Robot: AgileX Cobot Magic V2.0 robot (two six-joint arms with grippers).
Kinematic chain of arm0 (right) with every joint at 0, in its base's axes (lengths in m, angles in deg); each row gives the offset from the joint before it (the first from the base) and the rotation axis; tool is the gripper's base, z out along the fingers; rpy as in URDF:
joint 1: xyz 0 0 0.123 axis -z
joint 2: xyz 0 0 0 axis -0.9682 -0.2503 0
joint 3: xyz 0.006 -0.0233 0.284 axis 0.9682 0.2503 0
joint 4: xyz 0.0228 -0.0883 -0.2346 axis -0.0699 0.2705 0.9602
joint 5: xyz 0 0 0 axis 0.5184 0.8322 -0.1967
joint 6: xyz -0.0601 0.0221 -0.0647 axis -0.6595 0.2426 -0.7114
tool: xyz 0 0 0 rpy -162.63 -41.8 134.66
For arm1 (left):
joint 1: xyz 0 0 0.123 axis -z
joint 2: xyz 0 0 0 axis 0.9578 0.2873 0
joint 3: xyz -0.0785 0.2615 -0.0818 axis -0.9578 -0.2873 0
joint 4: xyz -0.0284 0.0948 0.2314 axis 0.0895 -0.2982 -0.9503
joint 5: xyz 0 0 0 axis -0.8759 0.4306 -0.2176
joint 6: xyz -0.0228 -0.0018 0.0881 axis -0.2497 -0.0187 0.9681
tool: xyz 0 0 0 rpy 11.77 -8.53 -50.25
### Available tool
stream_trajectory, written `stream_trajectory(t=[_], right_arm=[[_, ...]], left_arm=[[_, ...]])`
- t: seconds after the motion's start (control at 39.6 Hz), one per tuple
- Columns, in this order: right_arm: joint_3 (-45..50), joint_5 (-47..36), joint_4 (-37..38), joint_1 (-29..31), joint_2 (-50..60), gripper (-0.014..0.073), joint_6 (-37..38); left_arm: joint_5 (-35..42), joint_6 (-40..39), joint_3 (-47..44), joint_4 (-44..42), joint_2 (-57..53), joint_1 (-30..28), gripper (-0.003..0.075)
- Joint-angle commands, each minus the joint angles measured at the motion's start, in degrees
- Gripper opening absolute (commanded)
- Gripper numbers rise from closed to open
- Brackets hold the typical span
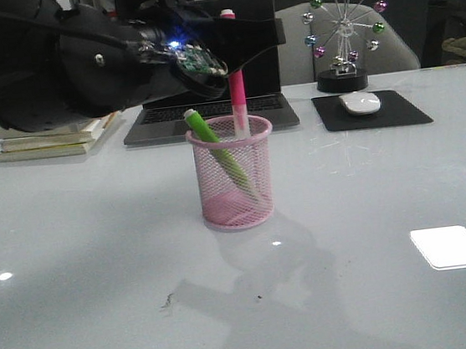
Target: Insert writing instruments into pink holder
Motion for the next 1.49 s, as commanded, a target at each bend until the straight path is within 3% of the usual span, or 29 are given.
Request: stream_trajectory(t=[0.0, 0.08, 0.23, 0.28, 0.38, 0.5, 0.63, 1.01, 1.19, 1.29, 1.46], right_arm=[[-1.54, -2.93, 0.4, 0.34, 0.66, 0.0529, -0.57], [-1.54, -2.93, 0.4, 0.34, 0.66, 0.0529, -0.57], [-1.54, -2.98, 0.4, 0.34, 0.66, 0.0529, -0.57], [-1.54, -2.98, 0.4, 0.34, 0.66, 0.0529, -0.57], [-1.54, -3.21, 0.4, 0.34, 0.66, 0.0529, -0.57], [-1.54, -3.22, 0.4, 0.34, 0.66, 0.0529, -0.57], [-1.54, -3.22, 0.4, 0.34, 0.66, 0.0529, -0.57], [-1.54, -8.13, 0.4, 0.34, 0.66, 0.0529, -0.57], [-1.54, -8.57, 0.4, 0.34, 0.66, 0.0529, -0.57], [-1.54, -8.57, 0.4, 0.34, 0.66, 0.0529, -0.57], [-1.54, -8.57, 0.4, 0.34, 0.66, 0.0529, -0.57]], left_arm=[[4.37, -0.68, 1.52, -1.42, -3.22, 0.42, 0.0162], [4.86, -0.68, 1.52, -0.84, -3.22, 0.42, 0.0225], [5.09, -0.68, 1.52, 0.45, -3.77, 0.42, 0.043], [5.09, -0.68, 1.52, 0.45, -4.17, 0.31, 0.0459], [5.48, 0.84, 1.52, 0.45, -5.91, 0.1, 0.0452], [5.18, 9.8, 1.52, 0.07, -10.51, -0.92, 0.0412], [-3.9, 16.09, 1.52, 0.07, -18.21, -3.87, 0.0403], [-26.41, 16.22, 1.52, -0.12, -38.4, -19.88, 0.0403], [-37.98, 16.32, 1.44, -4.43, -45.63, -28.61, 0.0403], [-42.05, 16.32, 0.84, -4.6, -48.8, -32.73, 0.0403], [-42.36, 16.32, -5.44, -4.69, -54.53, -39.64, 0.0403]])
